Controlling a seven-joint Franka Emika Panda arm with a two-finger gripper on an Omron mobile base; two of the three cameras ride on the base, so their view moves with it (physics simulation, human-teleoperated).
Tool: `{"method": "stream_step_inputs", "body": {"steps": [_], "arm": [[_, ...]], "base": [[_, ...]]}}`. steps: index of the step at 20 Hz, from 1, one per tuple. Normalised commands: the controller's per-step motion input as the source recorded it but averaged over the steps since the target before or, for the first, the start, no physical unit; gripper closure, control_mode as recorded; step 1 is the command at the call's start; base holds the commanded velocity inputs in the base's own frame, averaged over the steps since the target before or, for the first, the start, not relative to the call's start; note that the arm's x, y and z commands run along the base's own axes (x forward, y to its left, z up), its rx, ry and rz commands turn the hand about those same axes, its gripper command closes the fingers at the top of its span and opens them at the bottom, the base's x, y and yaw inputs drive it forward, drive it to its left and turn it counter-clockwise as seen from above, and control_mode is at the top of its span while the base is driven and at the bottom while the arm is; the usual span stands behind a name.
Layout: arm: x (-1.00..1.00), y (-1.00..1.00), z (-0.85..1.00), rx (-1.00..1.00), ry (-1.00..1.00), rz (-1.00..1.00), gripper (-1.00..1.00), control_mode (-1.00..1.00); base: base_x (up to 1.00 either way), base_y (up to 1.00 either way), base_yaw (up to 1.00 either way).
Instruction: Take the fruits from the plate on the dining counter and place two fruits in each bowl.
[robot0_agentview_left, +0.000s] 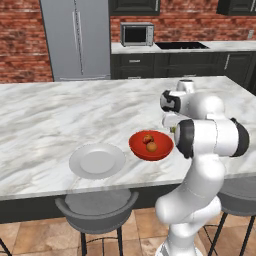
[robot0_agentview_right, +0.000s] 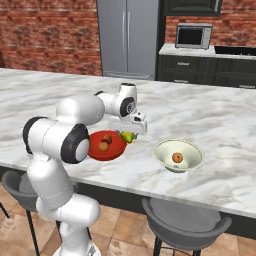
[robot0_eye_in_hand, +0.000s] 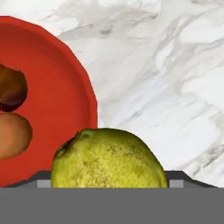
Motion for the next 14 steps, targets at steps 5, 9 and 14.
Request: {"method": "stream_step_inputs", "body": {"steps": [5,9,14], "arm": [[0.00,-1.00,0.00,0.00,0.06,-0.25,1.00,-1.00],[-0.02,-1.00,0.00,0.00,0.01,-0.36,1.00,-1.00],[0.00,-0.96,-0.01,0.02,0.02,-0.48,1.00,-1.00]], "base": [[0.00,0.00,0.00],[0.00,0.00,0.00],[0.00,0.00,0.00]]}}
